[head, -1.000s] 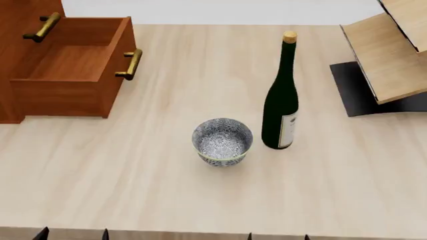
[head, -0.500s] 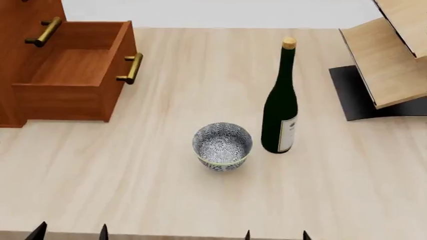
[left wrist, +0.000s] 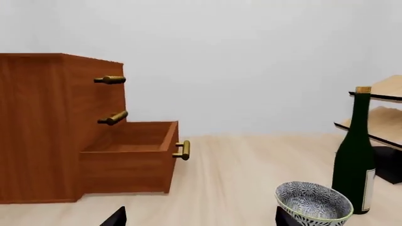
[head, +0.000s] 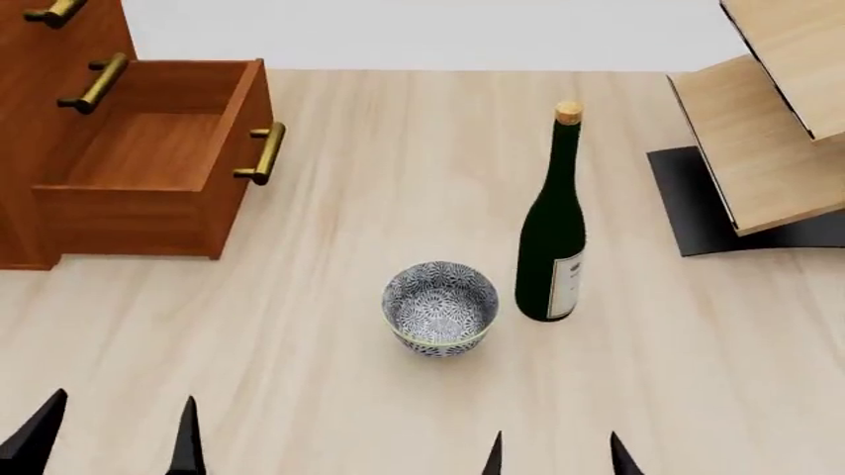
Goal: Close the bottom drawer of the cabinet and open the top drawer.
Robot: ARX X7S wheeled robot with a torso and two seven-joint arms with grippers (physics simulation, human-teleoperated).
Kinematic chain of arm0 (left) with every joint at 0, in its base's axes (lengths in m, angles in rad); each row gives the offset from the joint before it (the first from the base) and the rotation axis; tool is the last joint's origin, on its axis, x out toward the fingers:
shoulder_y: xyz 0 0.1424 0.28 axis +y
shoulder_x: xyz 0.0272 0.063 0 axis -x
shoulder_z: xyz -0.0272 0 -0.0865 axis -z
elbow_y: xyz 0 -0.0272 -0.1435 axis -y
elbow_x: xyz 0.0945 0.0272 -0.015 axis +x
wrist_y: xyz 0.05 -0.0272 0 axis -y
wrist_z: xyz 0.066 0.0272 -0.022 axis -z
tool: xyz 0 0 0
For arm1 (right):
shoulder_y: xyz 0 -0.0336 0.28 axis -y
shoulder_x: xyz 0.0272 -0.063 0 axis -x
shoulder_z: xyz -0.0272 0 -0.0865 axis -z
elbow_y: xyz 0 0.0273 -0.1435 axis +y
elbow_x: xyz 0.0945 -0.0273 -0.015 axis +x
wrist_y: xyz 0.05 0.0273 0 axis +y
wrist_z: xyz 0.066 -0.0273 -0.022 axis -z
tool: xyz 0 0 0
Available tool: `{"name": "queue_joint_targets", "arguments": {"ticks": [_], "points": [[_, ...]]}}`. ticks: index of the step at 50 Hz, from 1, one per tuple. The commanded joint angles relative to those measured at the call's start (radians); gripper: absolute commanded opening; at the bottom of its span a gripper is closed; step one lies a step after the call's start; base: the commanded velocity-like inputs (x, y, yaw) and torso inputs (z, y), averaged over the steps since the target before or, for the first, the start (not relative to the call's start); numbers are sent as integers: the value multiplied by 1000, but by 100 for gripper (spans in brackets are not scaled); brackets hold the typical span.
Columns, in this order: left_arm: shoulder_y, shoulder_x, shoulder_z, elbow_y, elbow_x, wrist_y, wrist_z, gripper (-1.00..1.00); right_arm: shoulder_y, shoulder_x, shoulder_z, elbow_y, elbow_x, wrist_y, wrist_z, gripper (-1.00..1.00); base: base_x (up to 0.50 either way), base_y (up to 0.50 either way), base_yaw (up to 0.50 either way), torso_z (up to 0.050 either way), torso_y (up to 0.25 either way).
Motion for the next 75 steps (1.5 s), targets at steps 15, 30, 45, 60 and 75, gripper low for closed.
{"name": "queue_joint_targets", "arguments": {"ticks": [15, 30, 45, 60, 75], "points": [[-226, -91, -44, 378, -114, -252, -9, 100, 111, 62, 43, -247, 51, 305, 49, 100, 0, 0, 0, 50, 0], [-412, -152, -74, 562, -168, -504, -42, 100, 181, 91, 66, -348, 83, 449, 66, 100, 0, 0, 0, 8, 0], [-581, -194, -110, 726, -259, -732, -71, 100, 261, 126, 82, -444, 119, 570, 62, 100, 0, 0, 0, 0, 0], [-596, -208, -113, 743, -272, -744, -81, 100, 262, 140, 69, -449, 123, 581, 64, 100, 0, 0, 0, 0, 0], [-596, -223, -95, 730, -249, -724, -93, 100, 259, 143, 63, -427, 129, 557, 65, 100, 0, 437, 0, 0, 0]]}}
